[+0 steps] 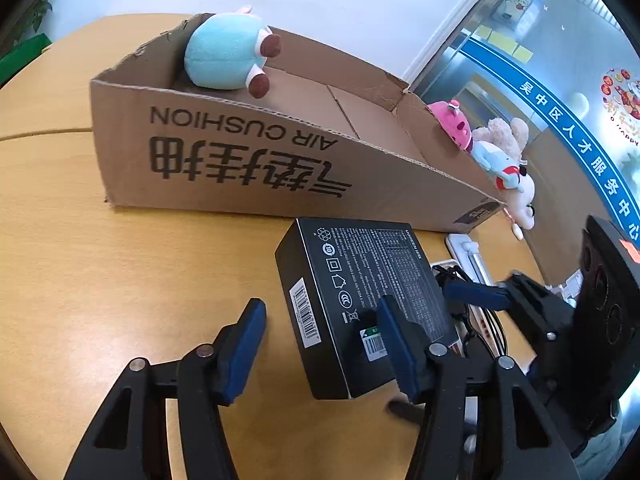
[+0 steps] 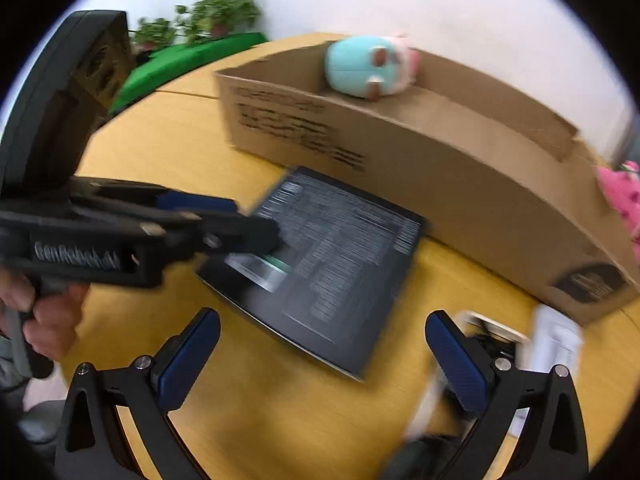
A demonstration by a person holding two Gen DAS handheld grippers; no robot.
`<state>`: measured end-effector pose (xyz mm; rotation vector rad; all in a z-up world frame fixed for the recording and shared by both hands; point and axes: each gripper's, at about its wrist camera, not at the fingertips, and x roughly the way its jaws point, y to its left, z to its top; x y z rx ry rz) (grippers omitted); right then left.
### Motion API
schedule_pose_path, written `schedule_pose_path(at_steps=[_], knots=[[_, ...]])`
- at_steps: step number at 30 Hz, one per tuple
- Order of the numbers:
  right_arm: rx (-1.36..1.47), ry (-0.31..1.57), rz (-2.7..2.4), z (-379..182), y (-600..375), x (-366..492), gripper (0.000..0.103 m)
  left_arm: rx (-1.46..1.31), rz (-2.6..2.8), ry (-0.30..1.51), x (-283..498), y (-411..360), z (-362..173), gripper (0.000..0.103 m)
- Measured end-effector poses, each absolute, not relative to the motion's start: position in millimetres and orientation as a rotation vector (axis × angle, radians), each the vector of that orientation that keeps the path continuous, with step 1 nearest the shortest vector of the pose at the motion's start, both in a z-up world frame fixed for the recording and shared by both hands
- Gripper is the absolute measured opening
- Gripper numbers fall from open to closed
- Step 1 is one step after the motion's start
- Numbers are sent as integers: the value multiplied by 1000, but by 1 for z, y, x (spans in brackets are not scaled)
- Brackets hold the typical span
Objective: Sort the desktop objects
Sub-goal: 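Grasp the black product box with the left gripper, then lift the black box with the left gripper and carry it over the cardboard box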
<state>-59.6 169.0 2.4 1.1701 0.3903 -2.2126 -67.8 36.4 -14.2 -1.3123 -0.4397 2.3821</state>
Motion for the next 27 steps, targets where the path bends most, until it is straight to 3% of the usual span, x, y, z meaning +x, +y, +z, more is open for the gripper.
schedule_pose_path(at_steps=[6, 13, 14, 17, 21, 27], knots=[[1106, 350, -2136, 7, 160, -41, 102, -1369, 2288, -469, -49, 14, -16, 55], [1197, 399, -2159, -9, 155, -57, 98, -1413, 2210, -546, -61, 25, -28, 62], [1200, 404, -2148, -10, 151, -57, 94, -1409, 2215, -535, -60, 30, -31, 62], [1179, 463, -2193, -5, 144, -52, 93, -1362, 2290, -446, -54, 42, -19, 62], [1067, 461, -2272, 26, 149, -47, 93, -1226, 2362, -413, -45, 47, 22, 61], [721, 491, -2474, 132, 157, -44, 93, -845, 2518, -272, -44, 58, 145, 61]])
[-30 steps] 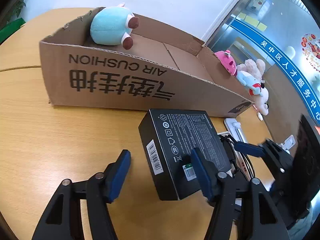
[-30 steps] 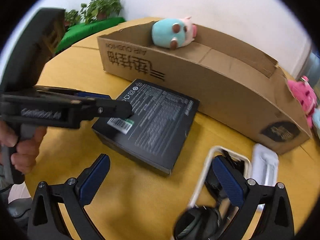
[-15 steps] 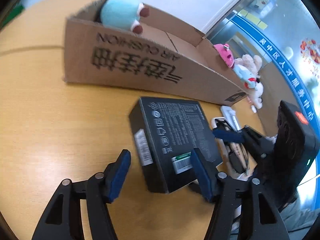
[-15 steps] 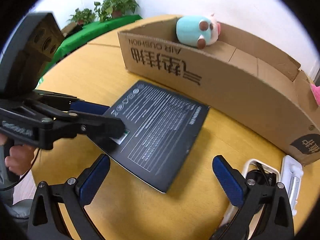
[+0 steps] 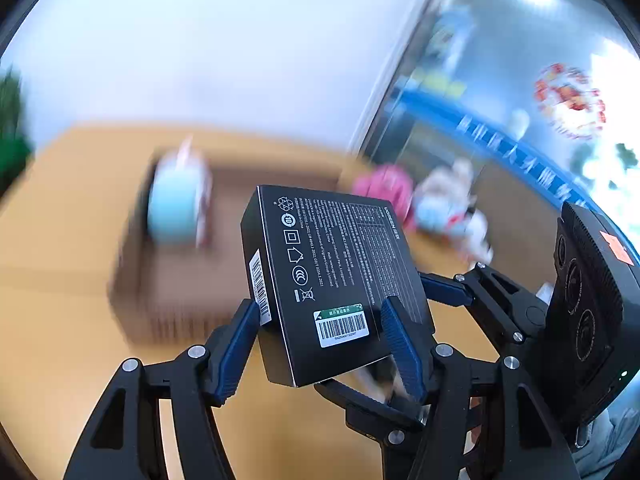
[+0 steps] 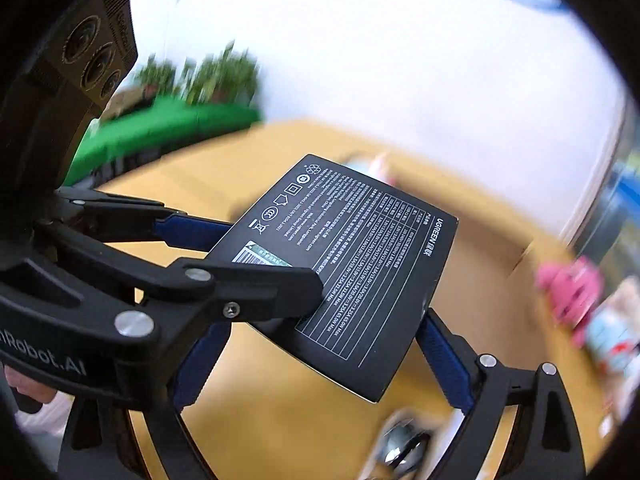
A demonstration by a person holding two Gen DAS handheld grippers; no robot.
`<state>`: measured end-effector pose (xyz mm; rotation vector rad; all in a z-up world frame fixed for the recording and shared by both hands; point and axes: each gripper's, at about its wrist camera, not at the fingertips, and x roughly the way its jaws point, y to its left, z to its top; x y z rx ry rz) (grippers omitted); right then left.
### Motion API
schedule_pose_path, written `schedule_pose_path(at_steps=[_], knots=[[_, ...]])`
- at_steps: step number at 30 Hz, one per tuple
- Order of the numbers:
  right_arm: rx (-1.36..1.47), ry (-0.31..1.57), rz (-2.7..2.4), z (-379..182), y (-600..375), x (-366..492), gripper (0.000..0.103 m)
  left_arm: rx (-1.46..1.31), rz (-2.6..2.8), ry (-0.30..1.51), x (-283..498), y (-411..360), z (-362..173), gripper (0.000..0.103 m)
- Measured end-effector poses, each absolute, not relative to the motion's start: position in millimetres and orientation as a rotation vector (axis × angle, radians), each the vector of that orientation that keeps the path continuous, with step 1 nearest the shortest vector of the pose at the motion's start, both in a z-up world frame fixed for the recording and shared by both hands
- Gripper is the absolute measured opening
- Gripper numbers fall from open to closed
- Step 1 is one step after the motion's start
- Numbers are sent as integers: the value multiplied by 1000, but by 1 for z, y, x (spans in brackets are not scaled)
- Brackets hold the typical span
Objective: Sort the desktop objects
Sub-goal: 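Lift the black box with the left gripper and carry it over the cardboard box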
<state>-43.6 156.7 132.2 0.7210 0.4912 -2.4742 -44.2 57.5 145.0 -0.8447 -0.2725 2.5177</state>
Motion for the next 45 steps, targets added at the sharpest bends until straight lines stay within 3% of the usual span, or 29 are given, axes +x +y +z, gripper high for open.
schedule_pose_path(at_steps=[8, 17, 31, 45], knots=[[264, 547, -2658, 280, 173, -77, 93, -432, 2596, -114, -80, 77, 298, 61], [172, 558, -2684, 321, 178, -146, 93, -402, 2620, -111, -156, 88, 348, 61], [469, 389, -2584, 246, 181, -297, 93, -717, 2630, -196, -338, 87, 256, 61], [908, 235, -2369, 108, 175, -385, 93, -1253, 2560, -175, -421, 99, 103, 61]])
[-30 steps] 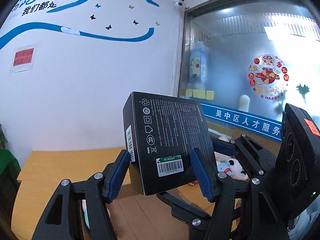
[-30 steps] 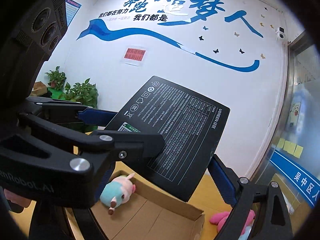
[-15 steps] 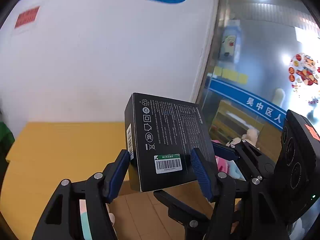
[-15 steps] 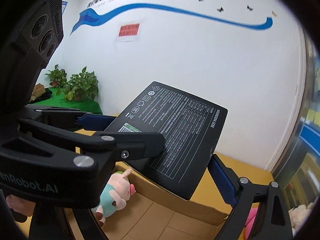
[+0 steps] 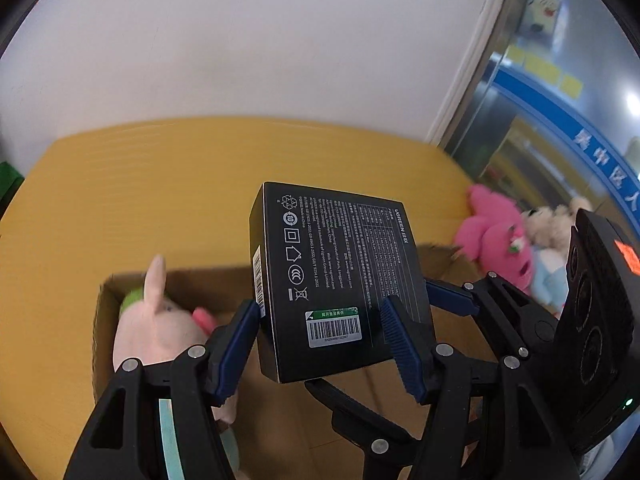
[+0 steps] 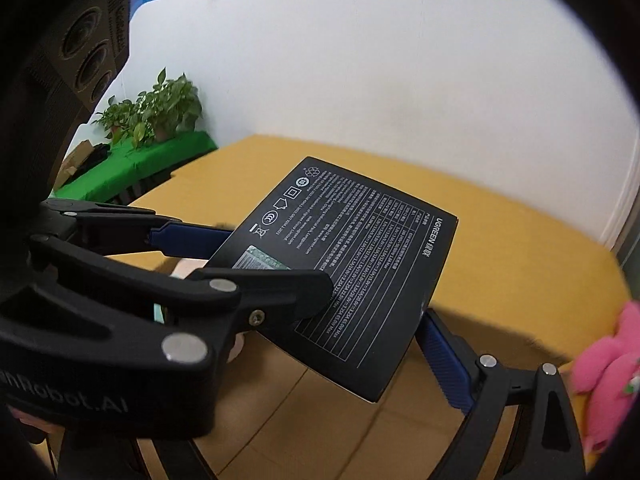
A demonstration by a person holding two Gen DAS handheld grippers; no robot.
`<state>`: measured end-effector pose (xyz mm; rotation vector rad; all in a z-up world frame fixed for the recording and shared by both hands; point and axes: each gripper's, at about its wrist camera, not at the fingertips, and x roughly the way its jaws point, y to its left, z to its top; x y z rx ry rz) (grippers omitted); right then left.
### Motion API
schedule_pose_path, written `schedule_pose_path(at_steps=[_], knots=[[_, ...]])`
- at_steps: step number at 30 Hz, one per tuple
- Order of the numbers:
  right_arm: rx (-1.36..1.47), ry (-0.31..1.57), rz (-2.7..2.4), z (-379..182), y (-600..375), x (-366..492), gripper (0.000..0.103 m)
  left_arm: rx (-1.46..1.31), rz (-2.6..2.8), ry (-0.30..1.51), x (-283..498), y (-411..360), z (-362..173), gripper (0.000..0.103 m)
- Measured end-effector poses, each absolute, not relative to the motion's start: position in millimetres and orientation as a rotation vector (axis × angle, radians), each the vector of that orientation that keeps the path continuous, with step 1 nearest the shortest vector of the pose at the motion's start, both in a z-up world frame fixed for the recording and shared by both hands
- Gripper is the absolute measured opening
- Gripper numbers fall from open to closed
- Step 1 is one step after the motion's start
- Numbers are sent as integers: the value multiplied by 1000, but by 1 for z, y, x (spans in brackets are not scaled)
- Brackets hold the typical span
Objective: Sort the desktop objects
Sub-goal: 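Lift the black box with the left gripper and carry it over the cardboard box, then lower the black box into the cardboard box and open the left gripper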
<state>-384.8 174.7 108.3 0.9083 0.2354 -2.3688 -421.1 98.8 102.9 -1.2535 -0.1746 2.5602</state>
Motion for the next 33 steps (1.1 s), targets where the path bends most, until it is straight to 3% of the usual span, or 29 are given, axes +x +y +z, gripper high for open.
schedule_pose_path(at_steps=[9, 13, 17, 27, 33], knots=[[1128, 158, -2236, 52, 168, -398, 93, -1574, 2460, -58, -436, 112, 35, 60], [1190, 121, -2203, 35, 174, -404, 81, -1589, 2472, 9, -433, 116, 29, 57], [1199, 111, -2178, 31, 177, -405, 80, -1594, 2484, 12, -423, 105, 31, 57], [1143, 77, -2208, 16, 168, -416, 81, -1313, 2660, -6, -344, 69, 109, 59], [1125, 132, -2354, 70, 174, -381, 82, -1075, 2820, 27, -275, 60, 159, 81]])
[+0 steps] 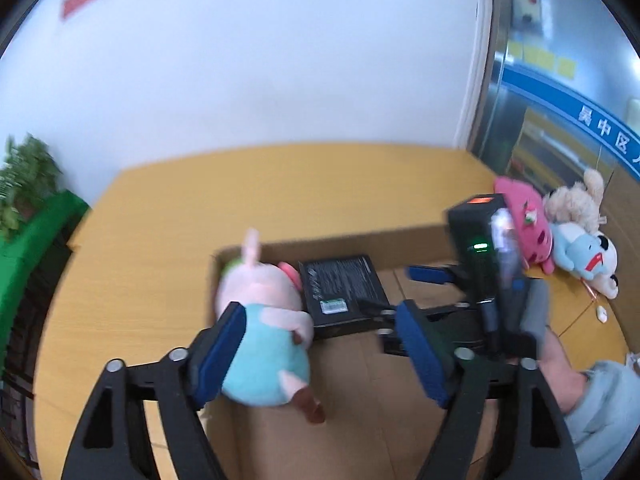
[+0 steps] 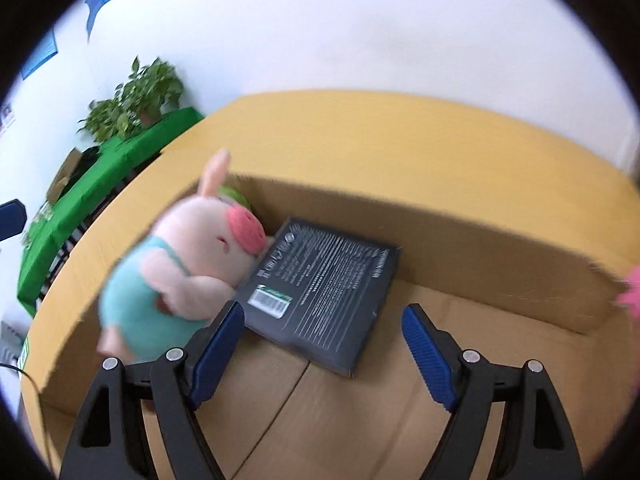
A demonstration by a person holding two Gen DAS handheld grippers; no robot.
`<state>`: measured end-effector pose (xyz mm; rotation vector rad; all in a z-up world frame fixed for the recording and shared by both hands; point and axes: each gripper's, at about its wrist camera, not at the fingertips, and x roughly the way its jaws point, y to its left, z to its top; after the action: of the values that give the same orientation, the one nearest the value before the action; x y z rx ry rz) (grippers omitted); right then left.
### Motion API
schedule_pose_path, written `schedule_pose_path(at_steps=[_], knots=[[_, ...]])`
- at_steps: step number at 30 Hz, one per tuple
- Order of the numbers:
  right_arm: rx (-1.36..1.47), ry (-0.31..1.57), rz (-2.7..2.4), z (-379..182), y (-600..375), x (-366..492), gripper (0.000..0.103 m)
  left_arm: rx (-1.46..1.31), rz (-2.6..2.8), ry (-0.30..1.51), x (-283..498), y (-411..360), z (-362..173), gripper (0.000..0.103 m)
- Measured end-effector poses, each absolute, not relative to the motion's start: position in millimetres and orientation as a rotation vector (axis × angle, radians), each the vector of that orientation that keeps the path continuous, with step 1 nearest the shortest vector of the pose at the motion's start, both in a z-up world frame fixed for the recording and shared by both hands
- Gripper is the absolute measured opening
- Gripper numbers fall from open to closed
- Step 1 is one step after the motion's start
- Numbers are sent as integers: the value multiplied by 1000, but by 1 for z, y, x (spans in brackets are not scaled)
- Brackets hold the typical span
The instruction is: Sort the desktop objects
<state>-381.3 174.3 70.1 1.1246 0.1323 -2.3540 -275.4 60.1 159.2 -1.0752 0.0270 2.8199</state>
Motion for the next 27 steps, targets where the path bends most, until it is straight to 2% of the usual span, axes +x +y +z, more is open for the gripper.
schedule_pose_path(at_steps=[2, 5, 7, 8, 10, 14, 18, 24, 27], knots=[[1087, 144, -2404, 98, 185, -349, 83, -969, 2873, 40, -243, 45, 175, 93], [1005, 103, -2463, 130, 202, -295, 90, -818, 2953, 32, -203, 38, 189, 101], [960, 61, -2538, 140, 210, -255, 95, -740, 2981, -15, -175, 31, 195, 103], [948, 51, -2572, 141, 214, -241, 103, -697, 2992, -56, -156, 28, 196, 103], [901, 15, -2656, 134, 224, -202, 103, -657, 3001, -101, -137, 22, 194, 103], [897, -41, -2727, 95, 215, -153, 103, -695, 3002, -145, -105, 23, 152, 103], [954, -28, -2748, 57, 206, -130, 103, -792, 3024, -65, -100, 25, 90, 103], [818, 23, -2927, 39, 191, -110, 103, -788, 3089, -10, -106, 22, 38, 103], [743, 80, -2973, 32, 183, -106, 103, -781, 3079, -50, -115, 15, 26, 103]])
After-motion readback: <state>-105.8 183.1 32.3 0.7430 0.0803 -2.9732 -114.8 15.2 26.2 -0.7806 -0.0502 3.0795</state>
